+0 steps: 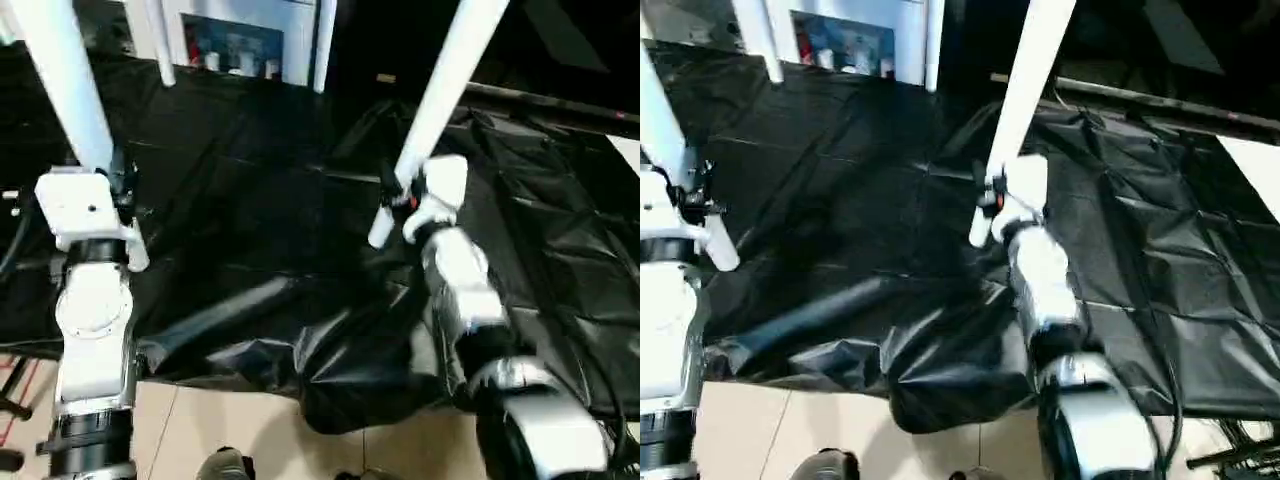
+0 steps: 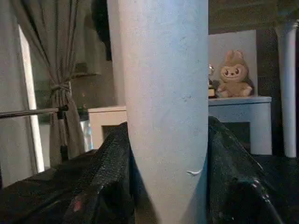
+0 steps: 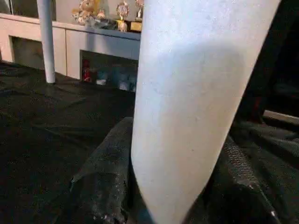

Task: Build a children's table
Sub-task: Flip table

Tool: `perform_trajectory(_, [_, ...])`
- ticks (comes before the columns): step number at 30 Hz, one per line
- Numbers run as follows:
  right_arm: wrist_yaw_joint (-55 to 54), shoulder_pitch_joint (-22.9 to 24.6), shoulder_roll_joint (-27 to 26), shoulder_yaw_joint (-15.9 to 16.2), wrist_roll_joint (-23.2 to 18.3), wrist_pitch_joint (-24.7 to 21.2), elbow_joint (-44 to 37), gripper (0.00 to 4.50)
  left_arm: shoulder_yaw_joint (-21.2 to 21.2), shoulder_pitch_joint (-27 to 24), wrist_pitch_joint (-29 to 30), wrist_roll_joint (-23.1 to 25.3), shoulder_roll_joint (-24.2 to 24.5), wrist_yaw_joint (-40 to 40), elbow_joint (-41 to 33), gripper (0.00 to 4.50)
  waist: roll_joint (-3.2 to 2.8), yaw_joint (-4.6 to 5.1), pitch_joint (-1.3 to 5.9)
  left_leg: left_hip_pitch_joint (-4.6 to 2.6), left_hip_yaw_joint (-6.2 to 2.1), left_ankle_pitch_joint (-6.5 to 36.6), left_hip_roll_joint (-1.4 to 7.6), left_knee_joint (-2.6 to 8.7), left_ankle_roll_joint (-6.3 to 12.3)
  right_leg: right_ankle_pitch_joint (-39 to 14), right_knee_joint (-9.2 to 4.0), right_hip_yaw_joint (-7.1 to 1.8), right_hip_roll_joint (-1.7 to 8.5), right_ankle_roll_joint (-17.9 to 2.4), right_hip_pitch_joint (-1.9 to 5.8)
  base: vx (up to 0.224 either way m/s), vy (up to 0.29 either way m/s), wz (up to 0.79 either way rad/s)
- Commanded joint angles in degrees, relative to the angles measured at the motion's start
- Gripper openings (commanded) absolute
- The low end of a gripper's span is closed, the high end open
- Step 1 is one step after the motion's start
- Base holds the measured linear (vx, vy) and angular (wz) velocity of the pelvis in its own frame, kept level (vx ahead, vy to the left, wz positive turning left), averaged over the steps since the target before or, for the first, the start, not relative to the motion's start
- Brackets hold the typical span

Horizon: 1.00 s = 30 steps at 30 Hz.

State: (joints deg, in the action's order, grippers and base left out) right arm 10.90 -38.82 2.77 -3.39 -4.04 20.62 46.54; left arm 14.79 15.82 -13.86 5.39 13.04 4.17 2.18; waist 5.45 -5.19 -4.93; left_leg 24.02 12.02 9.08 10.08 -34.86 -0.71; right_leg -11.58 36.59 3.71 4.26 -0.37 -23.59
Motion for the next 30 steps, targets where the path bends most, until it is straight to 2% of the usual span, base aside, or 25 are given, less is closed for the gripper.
perform_trajectory(1, [-1.0,0.4,0.9,1.2,3.0,3.8,-6.5,1.55,-2.6,-1.7,0.5,4.3,0.9,-1.0,2.1,1.72,-1.14,0.04,4.61,-3.16,-2.02,12.0,3.88,4.35,-0.95,-3.4,-3.68,-2.95,4.09,-9.2,2.0,0.0,0.0,0.0])
perform_trajectory(6, [-2.5,6.0,1.7,1.3,3.9,4.0,-12.9,1.55,-3.2,-2.4,-0.2,3.2,2.4,-2.8,2.5,1.72,-1.48,-0.07,4.6,-3.09,-2.17,14.6,3.77,4.61,-2.16,-4.5,-3.98,-3.05,4.09,-7.9,1.84,0.0,0.0,0.0])
perform_trajectory(7, [-2.5,9.5,2.0,1.4,4.3,2.7,-17.8,1.55,-3.3,-3.2,1.3,0.7,3.0,-5.7,1.9,1.72,-1.69,-0.1,4.53,-3.16,-2.22,15.4,3.78,4.69,-2.52,-5.0,-4.06,-3.06,4.09,-7.7,1.73,0.0,0.0,0.0])
perform_trajectory(9, [-2.4,12.3,2.2,1.4,4.5,1.6,-21.7,1.55,-3.5,-4.0,2.8,-0.1,4.0,-7.6,0.9,1.72,-1.6,-0.27,4.4,-3.06,-2.29,15.6,3.82,4.87,-3.03,-4.8,-3.98,-3.08,3.94,-7.3,1.74,0.0,0.0,0.0])
perform_trajectory(11, [-2.2,16.0,2.3,1.9,4.2,-1.1,-26.5,1.55,-2.9,-4.6,5.0,-0.8,5.4,-9.2,0.7,1.72,-1.73,-0.29,4.18,-3.29,-2.24,18.2,3.76,5.06,-3.56,-7.2,-4.35,-3.16,3.83,-6.8,1.38,0.0,0.0,0.0])
perform_trajectory(12, [-2.1,17.4,2.3,2.2,4.0,-2.1,-28.5,1.55,-2.6,-4.8,5.7,-1.1,6.0,-9.7,0.8,1.72,-1.73,-0.29,4.18,-3.29,-2.24,18.2,3.76,5.06,-3.56,-7.2,-4.35,-3.16,3.83,-6.8,1.38,0.0,0.0,0.0])
perform_trajectory(14, [-2.0,20.8,2.2,3.2,3.8,-4.6,-32.8,1.55,-1.7,-5.0,6.2,-1.3,7.5,-10.1,1.2,1.72,-1.7,-0.12,3.7,-3.38,-2.61,23.5,3.71,5.56,-5.04,-14.1,-5.1,-3.23,4.04,-5.3,1.18,0.0,0.0,0.0])
perform_trajectory(15, [-2.0,21.0,2.2,3.2,3.8,-4.7,-33.1,1.55,-1.7,-5.0,6.2,-1.3,7.6,-10.1,1.2,1.72,-1.72,-0.03,3.54,-3.49,-2.66,24.9,3.67,5.63,-5.43,-16.1,-5.34,-3.26,4.04,-5.0,1.08,0.0,0.0,0.0])
perform_trajectory(16, [-2.1,22.5,2.1,3.7,3.9,-5.7,-35.0,1.55,-1.4,-5.1,6.3,-1.5,8.5,-10.3,1.7,1.72,-1.71,0.03,3.3,-3.8,-2.82,27.8,3.59,5.77,-6.04,-20.3,-5.94,-3.29,4.22,-4.4,0.88,0.0,0.0,0.0])
perform_trajectory(17, [-3.0,24.8,1.6,4.2,4.5,-8.2,-37.9,1.55,-1.0,-5.1,8.4,-2.8,10.0,-11.8,2.8,1.72,-1.77,0.02,3.34,-4.05,-2.93,28.8,3.6,5.75,-6.35,-21.9,-6.13,-3.32,4.38,-4.2,0.78,0.0,0.0,0.0])
perform_trajectory(18, [-3.2,25.3,1.4,4.3,4.7,-8.8,-38.6,1.9,-1.0,-5.1,8.5,-2.8,10.4,-11.9,3.1,1.72,-1.76,0.04,3.36,-4.08,-3.02,29.0,3.53,5.75,-6.52,-22.6,-6.21,-3.38,4.4,-3.9,0.85,0.0,0.0,0.0])
perform_trajectory(19, [-3.2,25.9,1.2,4.8,5.0,-10.0,-39.4,1.9,-0.8,-5.2,9.6,-3.9,11.4,-13.2,4.0,1.72,-1.91,0.12,3.49,-4.04,-3.22,29.3,3.59,5.92,-6.86,-22.6,-6.25,-3.36,4.37,-3.8,0.78,0.0,0.0,0.0])
perform_trajectory(21, [-2.6,26.1,1.1,5.1,4.4,-10.6,-39.8,2.25,-0.7,-5.4,10.5,-4.7,12.0,-14.1,4.5,2.28,-2.06,0.46,3.44,-3.91,-3.43,30.7,3.51,6.01,-7.43,-23.9,-6.24,-3.21,4.38,-4.0,0.82,0.0,0.0,0.0])
perform_trajectory(23, [-2.5,26.2,1.0,5.2,4.0,-10.8,-40.2,2.39,-0.3,-5.6,10.9,-6.3,11.8,-14.9,4.4,2.5,-2.02,0.53,3.42,-3.96,-3.58,31.6,3.52,6.02,-7.61,-25.7,-6.54,-3.28,4.58,-3.5,0.7,0.0,0.0,0.0])
perform_trajectory(24, [-2.4,26.7,1.0,5.4,3.5,-11.7,-41.7,2.39,0.4,-6.5,11.6,-7.5,12.2,-15.5,3.7,2.5,-2.1,0.74,3.47,-3.42,-3.74,30.4,3.49,6.27,-7.53,-25.9,-6.21,-3.26,4.63,-3.1,1.17,0.0,0.0,0.0])
perform_trajectory(25, [-2.4,26.8,1.0,5.4,3.5,-11.8,-41.9,2.65,0.4,-6.6,11.7,-7.6,12.2,-15.5,3.6,2.82,-2.2,0.72,3.57,-3.49,-3.77,30.2,3.58,6.29,-7.61,-25.8,-6.24,-3.28,4.72,-3.1,1.15,0.0,0.0,0.0])
perform_trajectory(26, [-2.4,26.9,1.0,5.4,3.5,-12.1,-42.2,2.65,0.6,-6.8,11.8,-7.9,12.2,-15.6,3.3,2.82,-2.36,0.69,3.68,-3.68,-3.73,30.2,3.61,6.22,-7.69,-25.2,-6.25,-3.29,4.71,-3.4,0.96,0.0,0.0,0.0])
perform_trajectory(27, [-2.5,28.3,1.3,5.7,3.1,-14.1,-44.8,2.72,2.1,-9.1,12.3,-11.1,11.9,-16.2,1.1,2.89,-2.64,0.63,3.78,-3.87,-3.77,31.1,3.7,6.25,-7.93,-23.8,-6.22,-3.29,4.56,-4.1,0.87,0.0,0.0,0.0])
perform_trajectory(30, [-3.1,29.6,1.3,5.3,2.2,-15.9,-47.0,2.9,2.8,-11.1,12.0,-12.7,12.0,-16.2,-0.8,3.06,-2.53,0.53,3.96,-4.12,-3.64,32.3,3.71,6.33,-7.9,-21.2,-6.15,-3.28,4.3,-4.9,0.69,0.0,0.0,0.0])
